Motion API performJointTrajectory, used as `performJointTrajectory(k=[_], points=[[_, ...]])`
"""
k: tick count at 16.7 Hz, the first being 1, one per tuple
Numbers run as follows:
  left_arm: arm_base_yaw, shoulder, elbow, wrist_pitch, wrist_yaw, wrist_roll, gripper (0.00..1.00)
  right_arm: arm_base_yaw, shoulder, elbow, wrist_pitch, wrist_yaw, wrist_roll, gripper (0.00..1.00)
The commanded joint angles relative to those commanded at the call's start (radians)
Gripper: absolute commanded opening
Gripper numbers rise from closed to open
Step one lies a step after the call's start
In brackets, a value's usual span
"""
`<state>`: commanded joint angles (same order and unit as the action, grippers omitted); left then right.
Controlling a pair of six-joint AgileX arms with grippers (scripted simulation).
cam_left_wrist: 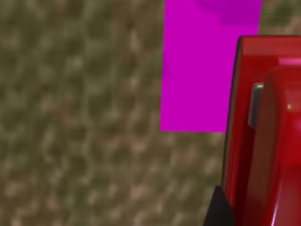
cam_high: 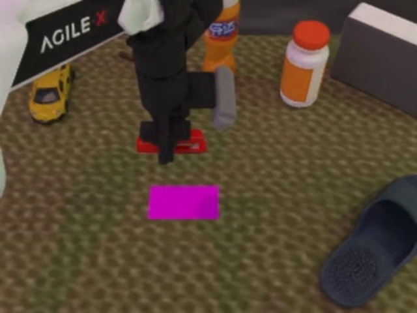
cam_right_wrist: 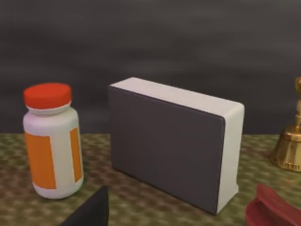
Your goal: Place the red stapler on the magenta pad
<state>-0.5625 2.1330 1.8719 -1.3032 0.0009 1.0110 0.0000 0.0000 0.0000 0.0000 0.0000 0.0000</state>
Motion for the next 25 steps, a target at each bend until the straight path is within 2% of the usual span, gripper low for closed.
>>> performJointTrajectory(k=[3,11,16,25], points=[[-0.001,0.008,-0.029,0.04,0.0,0.0,0.0,0.0,0.0,0.0,0.0,0.0,0.0,1.0],[-0.006,0.087,-0.251,0.335,0.002,0.0,0.0,0.0,0.0,0.0,0.0,0.0,0.0,1.0],[-0.006,0.091,-0.262,0.348,0.002,0.001,0.0,0.0,0.0,0.0,0.0,0.0,0.0,1.0],[-0.006,0.091,-0.262,0.348,0.002,0.001,0.68,0.0,0.0,0.0,0.0,0.0,0.0,1.0]])
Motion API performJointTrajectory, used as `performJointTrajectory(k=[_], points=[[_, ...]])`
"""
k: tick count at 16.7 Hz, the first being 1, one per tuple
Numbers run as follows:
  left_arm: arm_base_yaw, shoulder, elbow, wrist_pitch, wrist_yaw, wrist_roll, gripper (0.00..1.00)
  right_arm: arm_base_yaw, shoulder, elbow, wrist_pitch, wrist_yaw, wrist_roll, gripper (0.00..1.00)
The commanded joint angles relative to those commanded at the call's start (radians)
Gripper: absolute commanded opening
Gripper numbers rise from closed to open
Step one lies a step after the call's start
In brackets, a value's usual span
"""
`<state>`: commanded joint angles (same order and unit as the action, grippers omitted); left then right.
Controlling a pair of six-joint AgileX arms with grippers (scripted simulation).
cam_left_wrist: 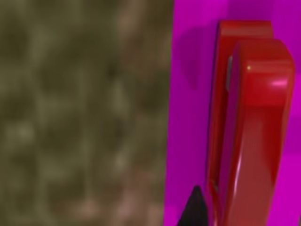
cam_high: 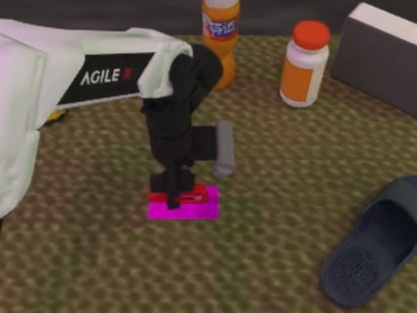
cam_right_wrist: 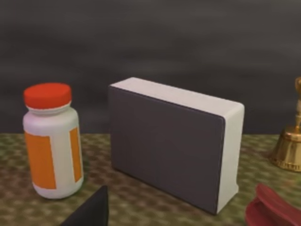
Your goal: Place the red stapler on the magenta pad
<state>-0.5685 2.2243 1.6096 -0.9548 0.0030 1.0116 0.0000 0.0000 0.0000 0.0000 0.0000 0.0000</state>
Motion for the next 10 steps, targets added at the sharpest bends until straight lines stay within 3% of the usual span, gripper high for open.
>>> performJointTrajectory(k=[4,10], points=[[0.0,0.0,0.0,0.0,0.0,0.0,0.98,0.0,0.0,0.0,0.0,0.0,0.0,1.0],[0.0,0.0,0.0,0.0,0.0,0.0,1.0,0.0,0.0,0.0,0.0,0.0,0.0,1.0]])
